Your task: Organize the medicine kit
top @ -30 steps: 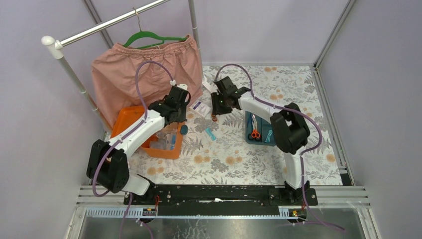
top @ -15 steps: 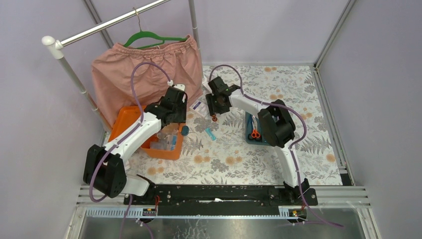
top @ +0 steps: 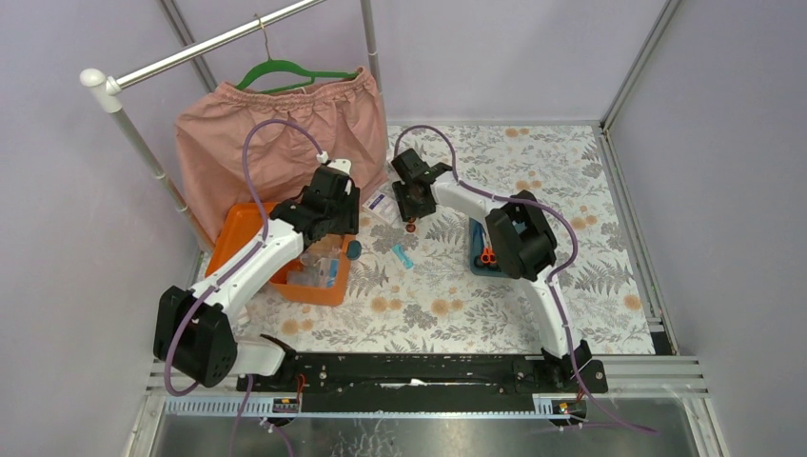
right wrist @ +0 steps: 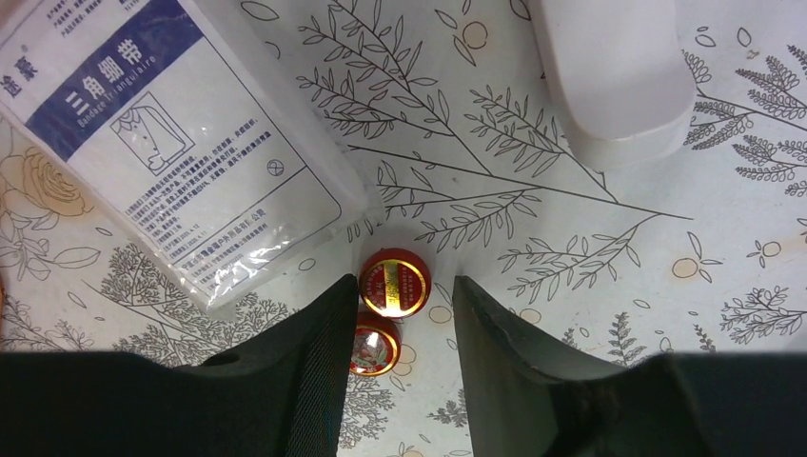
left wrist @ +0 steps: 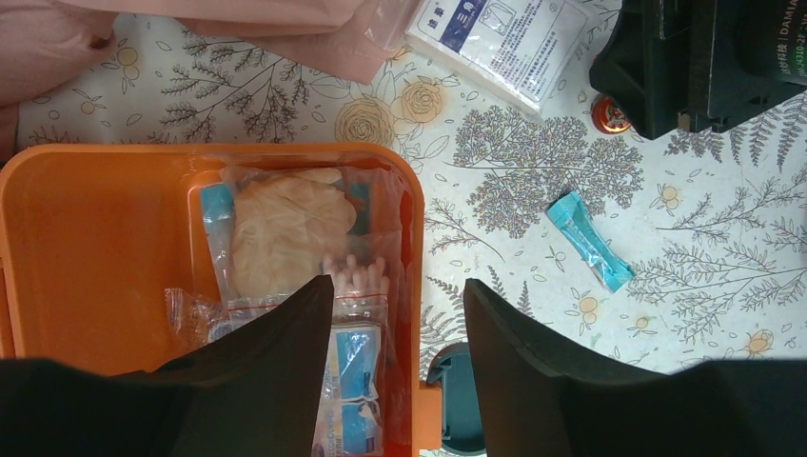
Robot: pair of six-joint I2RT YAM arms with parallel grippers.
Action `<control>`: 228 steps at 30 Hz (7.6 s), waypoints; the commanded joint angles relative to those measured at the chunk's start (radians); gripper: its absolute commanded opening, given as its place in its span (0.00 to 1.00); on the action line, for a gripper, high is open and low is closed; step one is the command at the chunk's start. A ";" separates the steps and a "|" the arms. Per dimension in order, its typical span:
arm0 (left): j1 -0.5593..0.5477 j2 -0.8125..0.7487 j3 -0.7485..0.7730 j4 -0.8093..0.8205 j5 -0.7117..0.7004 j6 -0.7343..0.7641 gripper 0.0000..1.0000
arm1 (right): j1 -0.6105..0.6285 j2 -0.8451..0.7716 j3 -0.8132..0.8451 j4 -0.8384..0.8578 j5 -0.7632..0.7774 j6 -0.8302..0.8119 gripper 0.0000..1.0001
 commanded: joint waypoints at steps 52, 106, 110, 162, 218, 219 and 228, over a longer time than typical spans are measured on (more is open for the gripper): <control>-0.023 -0.099 0.085 0.123 0.005 -0.032 0.80 | -0.479 -0.553 -0.692 0.143 0.097 0.092 0.29; -0.135 0.781 0.770 -0.345 -0.360 -0.908 0.99 | -0.479 -0.993 -0.961 0.186 -0.250 0.152 0.54; -0.089 0.795 0.754 -0.346 -0.307 -0.944 0.99 | -0.478 -1.021 -0.988 0.208 -0.236 0.161 0.54; -0.074 0.931 0.770 -0.294 -0.262 -0.992 0.80 | -0.478 -1.069 -1.036 0.183 -0.180 0.129 0.61; 0.077 -0.132 -0.008 -0.456 -0.207 -0.638 0.72 | -0.479 -1.050 -1.020 0.200 -0.248 0.110 0.65; 0.077 -0.130 -0.012 -0.453 -0.197 -0.622 0.72 | -0.478 -1.048 -1.021 0.203 -0.250 0.110 0.65; 0.077 -0.145 -0.019 -0.441 -0.201 -0.527 0.79 | -0.478 -1.024 -0.999 0.203 -0.280 0.101 0.66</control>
